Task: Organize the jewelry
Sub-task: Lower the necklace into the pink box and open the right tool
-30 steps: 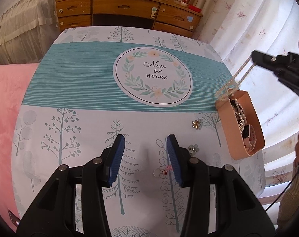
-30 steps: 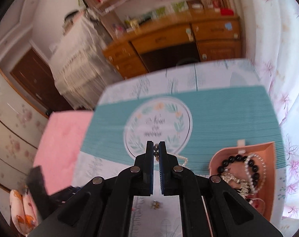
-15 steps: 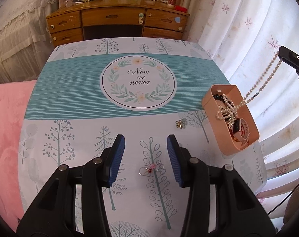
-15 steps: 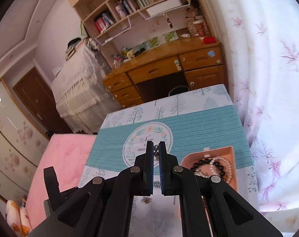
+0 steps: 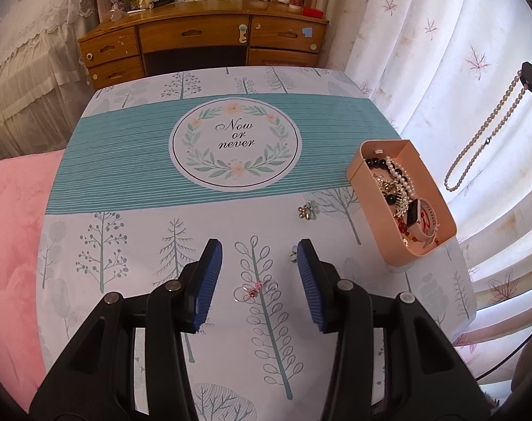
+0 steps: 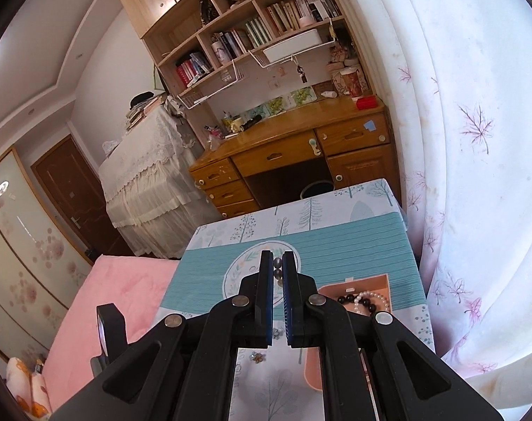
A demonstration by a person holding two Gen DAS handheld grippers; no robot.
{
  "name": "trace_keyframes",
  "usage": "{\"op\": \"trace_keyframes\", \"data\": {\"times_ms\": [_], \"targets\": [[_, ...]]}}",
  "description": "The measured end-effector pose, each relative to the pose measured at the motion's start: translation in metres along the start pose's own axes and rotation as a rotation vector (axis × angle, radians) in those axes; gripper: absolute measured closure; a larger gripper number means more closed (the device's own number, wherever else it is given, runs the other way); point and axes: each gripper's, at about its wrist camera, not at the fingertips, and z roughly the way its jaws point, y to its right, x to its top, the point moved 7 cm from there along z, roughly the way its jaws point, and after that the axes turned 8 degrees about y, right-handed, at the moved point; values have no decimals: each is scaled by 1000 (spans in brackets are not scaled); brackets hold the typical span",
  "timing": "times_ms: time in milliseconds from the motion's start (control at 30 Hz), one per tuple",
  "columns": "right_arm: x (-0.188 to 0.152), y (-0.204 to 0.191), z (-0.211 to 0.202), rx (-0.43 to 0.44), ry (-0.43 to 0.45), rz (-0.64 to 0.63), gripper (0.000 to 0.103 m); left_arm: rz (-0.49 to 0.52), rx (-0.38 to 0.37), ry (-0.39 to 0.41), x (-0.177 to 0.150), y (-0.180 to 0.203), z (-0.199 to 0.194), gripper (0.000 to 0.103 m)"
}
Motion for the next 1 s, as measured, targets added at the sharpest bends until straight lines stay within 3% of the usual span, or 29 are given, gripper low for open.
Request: {"op": "trace_keyframes", "data": {"times_ms": [300,533,1000], "targets": [[-41,11,10,-5,-80,24,99,3,14,-29,-14,-6,4,62],[-92,11,56,-16,-202,18,99,-18,26,-42,-22,-17,6,62],[-170,46,139,-137,-438,82,98,-45,51,-90,-42,-36,18,62]]}}
